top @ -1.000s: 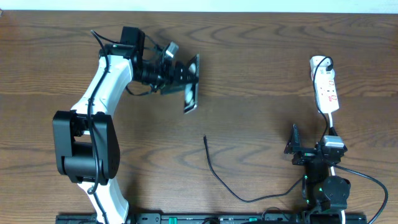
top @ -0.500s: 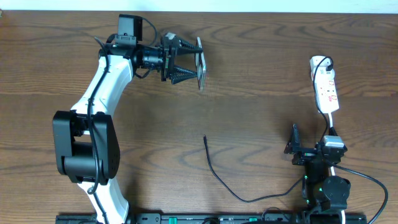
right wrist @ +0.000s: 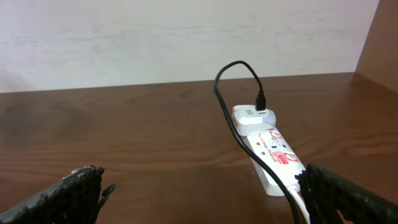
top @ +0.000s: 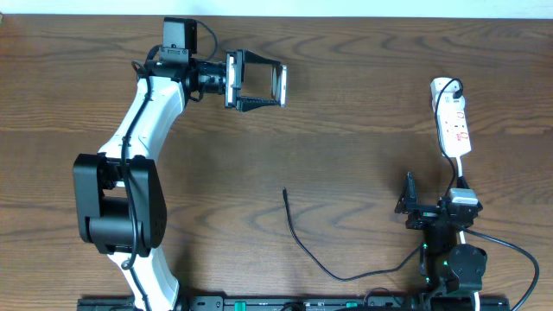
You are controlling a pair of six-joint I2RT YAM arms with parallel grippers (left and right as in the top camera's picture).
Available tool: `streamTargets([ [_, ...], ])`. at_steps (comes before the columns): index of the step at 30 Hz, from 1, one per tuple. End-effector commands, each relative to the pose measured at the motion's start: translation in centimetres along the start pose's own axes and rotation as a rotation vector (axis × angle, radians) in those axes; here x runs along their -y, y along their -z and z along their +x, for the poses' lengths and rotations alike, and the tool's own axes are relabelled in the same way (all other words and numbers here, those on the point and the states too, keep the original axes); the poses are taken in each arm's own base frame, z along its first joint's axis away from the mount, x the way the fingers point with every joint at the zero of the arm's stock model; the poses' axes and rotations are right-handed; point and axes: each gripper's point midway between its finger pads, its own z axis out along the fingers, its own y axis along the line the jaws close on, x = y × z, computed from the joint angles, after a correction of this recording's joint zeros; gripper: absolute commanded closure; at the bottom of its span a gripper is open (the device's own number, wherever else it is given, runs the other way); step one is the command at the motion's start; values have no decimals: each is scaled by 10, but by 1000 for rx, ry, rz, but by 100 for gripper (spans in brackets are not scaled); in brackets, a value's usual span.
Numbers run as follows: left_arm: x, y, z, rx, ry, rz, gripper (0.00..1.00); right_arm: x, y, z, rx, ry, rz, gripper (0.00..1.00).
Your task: Plug charger to phone and switch on socket
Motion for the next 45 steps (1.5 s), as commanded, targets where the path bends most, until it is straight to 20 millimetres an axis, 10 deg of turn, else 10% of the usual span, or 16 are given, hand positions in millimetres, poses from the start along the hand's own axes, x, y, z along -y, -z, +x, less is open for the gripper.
streamTargets([
  [1, 9, 3, 19, -56, 31, 5, 93, -1, 0, 0, 0, -12, -2, 1],
  [45, 9, 3, 19, -56, 86, 3, 93, -1, 0, 0, 0, -12, -2, 0],
])
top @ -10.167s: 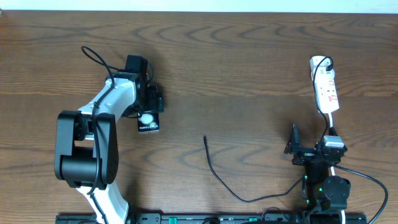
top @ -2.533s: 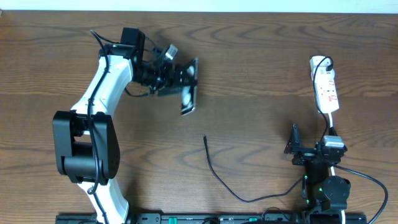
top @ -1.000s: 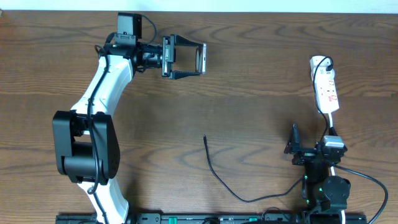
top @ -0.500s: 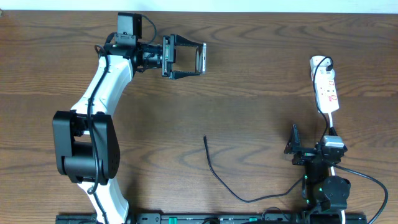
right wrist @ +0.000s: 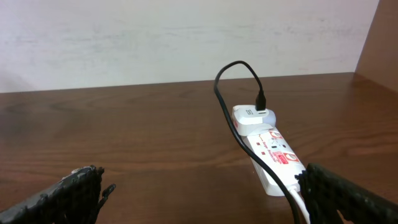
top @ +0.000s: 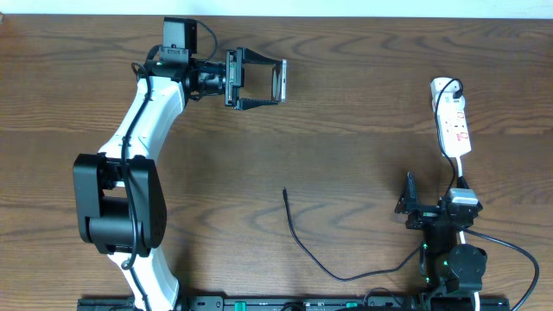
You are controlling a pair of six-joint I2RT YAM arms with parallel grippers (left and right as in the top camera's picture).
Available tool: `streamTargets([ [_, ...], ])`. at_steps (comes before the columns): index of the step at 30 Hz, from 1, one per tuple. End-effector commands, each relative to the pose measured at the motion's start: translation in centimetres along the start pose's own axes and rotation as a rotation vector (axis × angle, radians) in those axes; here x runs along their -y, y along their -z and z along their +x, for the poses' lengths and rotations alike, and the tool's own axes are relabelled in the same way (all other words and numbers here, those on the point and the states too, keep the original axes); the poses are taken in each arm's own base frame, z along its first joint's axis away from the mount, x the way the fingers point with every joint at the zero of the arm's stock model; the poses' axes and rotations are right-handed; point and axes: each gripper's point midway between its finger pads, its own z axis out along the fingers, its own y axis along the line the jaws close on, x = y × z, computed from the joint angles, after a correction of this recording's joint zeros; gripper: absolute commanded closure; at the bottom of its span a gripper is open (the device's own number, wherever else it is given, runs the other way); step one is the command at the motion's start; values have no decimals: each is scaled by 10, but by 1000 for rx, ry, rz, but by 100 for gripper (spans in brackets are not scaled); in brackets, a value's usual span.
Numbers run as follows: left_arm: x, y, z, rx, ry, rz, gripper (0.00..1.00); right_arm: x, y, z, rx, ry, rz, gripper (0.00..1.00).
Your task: Plug charger to phone and switch on socket
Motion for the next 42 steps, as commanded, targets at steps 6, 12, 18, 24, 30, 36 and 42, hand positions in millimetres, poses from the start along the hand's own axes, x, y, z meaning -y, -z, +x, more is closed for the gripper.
streamTargets([
  [6, 7, 3, 19, -47, -38, 1, 93, -1, 0, 0, 0, -12, -2, 1],
  [12, 7, 3, 19, -47, -38, 1, 93, -1, 0, 0, 0, -12, -2, 1],
  [18, 7, 3, 19, -47, -39, 1, 93, -1, 0, 0, 0, -12, -2, 1],
  [24, 7, 4, 18, -47, -60, 2, 93, -1, 0, 0, 0, -12, -2, 1],
  [30, 8, 4, 17, -39, -164, 7, 93, -1, 0, 0, 0, -12, -2, 1],
  [36, 9, 4, 9, 8, -439, 12, 93, -1, 0, 0, 0, -12, -2, 1],
  [42, 11, 4, 0, 67, -673, 4, 93, -1, 0, 0, 0, -12, -2, 1],
])
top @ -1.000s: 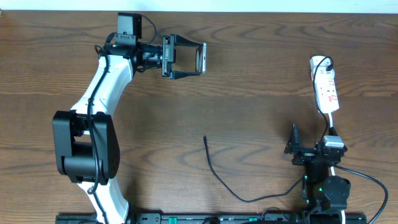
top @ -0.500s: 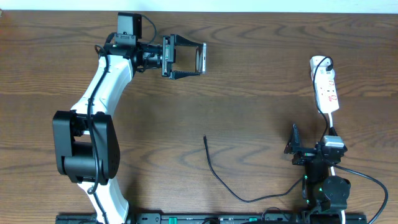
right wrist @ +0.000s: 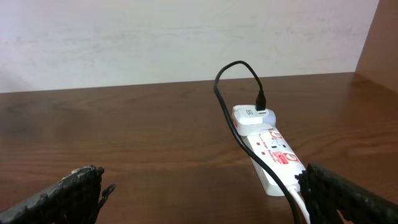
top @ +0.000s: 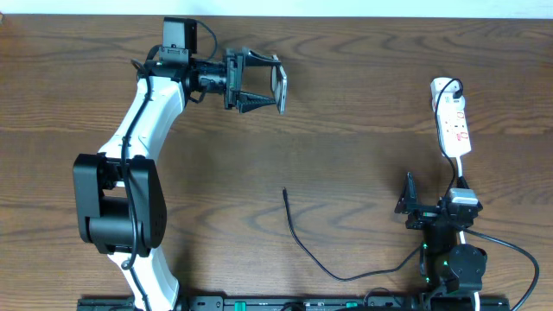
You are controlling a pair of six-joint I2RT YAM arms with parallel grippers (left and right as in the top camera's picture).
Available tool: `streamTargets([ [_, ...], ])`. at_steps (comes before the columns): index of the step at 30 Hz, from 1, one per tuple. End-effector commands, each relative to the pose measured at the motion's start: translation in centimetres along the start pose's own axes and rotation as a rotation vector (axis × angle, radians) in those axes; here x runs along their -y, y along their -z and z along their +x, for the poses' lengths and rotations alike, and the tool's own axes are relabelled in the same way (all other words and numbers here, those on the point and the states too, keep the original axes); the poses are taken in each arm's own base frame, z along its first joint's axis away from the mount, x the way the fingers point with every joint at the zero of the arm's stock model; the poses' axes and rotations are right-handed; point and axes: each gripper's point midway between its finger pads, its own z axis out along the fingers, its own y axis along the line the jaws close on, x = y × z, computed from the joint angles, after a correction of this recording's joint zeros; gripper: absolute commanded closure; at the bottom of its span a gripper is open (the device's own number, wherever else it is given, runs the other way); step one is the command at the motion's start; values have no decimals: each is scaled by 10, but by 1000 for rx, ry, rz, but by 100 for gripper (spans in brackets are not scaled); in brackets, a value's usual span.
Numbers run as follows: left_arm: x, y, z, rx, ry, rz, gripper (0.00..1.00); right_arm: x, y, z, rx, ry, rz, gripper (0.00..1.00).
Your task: Plug charger to phone and switch on socket
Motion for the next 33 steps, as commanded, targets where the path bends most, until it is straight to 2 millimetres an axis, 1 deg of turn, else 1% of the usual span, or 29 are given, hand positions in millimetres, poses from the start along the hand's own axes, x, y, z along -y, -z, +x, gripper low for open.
streamTargets([
  [1, 12, 4, 2, 27, -291, 4, 93, -1, 0, 0, 0, -12, -2, 1],
  [8, 9, 5, -12, 105, -480, -35, 93, -1, 0, 0, 0, -12, -2, 1],
  [14, 6, 6, -24, 166, -540, -72, 93, -1, 0, 0, 4, -13, -3, 1],
  [17, 7, 6, -25, 172, -546, -73, 92, -1, 0, -1, 4, -12, -2, 1],
  [18, 8, 6, -25, 173, -555, -70, 93, -1, 0, -3, 15, -13, -3, 1],
  [19, 9, 6, -25, 175, -560, -69, 93, -2, 0, -8, 36, -17, -7, 1],
  [21, 10, 6, -27, 184, -553, -70, 93, -6, 1, -20, 81, -95, -35, 1],
  [25, 17, 7, -30, 203, -520, -51, 93, -16, 7, -53, 198, -398, -129, 1],
  [27, 22, 8, -34, 228, -497, -42, 92, -23, 11, -67, 238, -492, -191, 1],
  [31, 30, 7, -37, 258, -465, -23, 93, -37, 17, -85, 227, -614, -290, 0],
  [33, 30, 5, -40, 276, -431, -25, 93, -42, 18, -93, 210, -642, -319, 1],
])
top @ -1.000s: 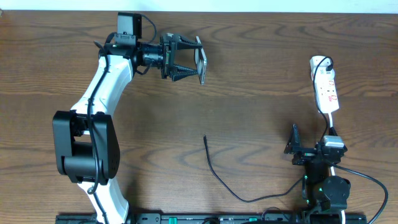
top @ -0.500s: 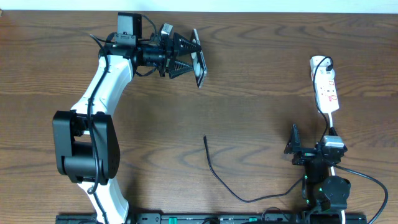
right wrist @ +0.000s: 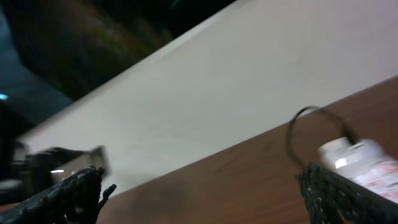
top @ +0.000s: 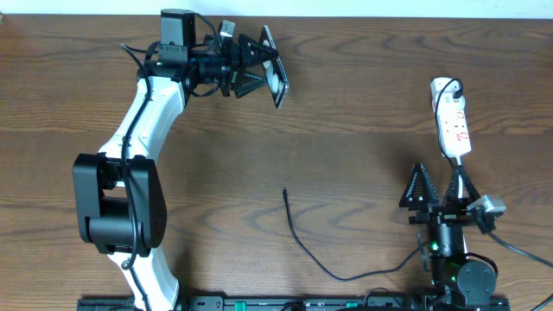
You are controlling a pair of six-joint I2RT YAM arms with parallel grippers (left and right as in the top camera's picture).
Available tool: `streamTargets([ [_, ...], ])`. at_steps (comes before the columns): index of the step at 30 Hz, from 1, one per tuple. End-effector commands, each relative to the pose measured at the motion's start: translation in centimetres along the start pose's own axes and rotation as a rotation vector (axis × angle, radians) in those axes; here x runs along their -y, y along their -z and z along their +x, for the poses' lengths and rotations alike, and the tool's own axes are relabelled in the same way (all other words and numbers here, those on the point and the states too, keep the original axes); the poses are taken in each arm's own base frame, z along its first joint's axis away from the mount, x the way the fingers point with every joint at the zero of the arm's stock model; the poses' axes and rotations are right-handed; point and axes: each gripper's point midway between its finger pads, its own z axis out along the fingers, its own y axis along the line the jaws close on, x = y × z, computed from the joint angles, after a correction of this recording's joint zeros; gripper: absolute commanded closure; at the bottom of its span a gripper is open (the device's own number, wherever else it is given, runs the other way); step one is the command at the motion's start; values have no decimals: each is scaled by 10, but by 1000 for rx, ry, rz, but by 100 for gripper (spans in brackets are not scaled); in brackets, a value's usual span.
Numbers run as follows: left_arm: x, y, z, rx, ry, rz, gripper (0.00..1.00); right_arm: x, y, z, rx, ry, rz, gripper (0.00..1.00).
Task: Plug charger to phone and switch on socket
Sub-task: 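Swing the right gripper up toward the phone held by the left gripper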
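My left gripper [top: 259,71] is shut on the phone [top: 276,79], a dark slab with a pale edge, held tilted above the table's back left. The black charger cable [top: 304,247] lies on the wood with its free plug end [top: 285,192] at mid-table. A white power strip [top: 453,123] lies at the right with the charger adapter [top: 444,86] plugged in. My right gripper [top: 438,192] stands open near the front right, short of the strip. The right wrist view is blurred, with the fingers [right wrist: 76,198] wide apart and the strip [right wrist: 367,163] at the right.
The wooden table [top: 363,112] runs to a pale wall [right wrist: 236,74] at the back. The cable curls past the right arm's base [top: 458,272]. The left arm's white links [top: 143,112] span the left side.
The left gripper has turned the phone to a steeper tilt and sits a little farther back. The right gripper has lifted from its folded rest, fingers spread wide, and its camera view now tilts.
At each earlier moment the left gripper held the phone over the back left, turned a little differently each time, while the right arm sat folded and still facing the strip. Now the phone is tilted farther and the right gripper has come up, open.
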Motion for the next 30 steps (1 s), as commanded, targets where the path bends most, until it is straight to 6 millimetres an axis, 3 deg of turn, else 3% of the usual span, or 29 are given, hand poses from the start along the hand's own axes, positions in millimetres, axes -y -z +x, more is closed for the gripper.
streamTargets([
  [1, 15, -1, -3, 33, 53, 1, 92, -31, -4, -15, -42, -156, -97, 1],
  [5, 22, -11, -2, 45, 54, 9, 93, -51, -18, -26, -111, -159, -132, 1],
  [9, 36, -21, 1, 39, 44, 44, 93, -82, -44, -30, -255, -174, -216, 1],
  [16, 43, -29, 2, 53, 75, 54, 93, -142, -87, -4, -617, -223, -539, 1],
  [21, 40, -34, -3, 104, 147, 35, 93, -113, -128, 36, -693, -352, -433, 1],
  [24, 39, -38, -6, 134, 154, 25, 92, -122, -139, 58, -709, -297, -577, 1],
  [30, 41, -41, -6, 144, 152, 24, 93, -124, -150, 102, -777, -155, -665, 2],
])
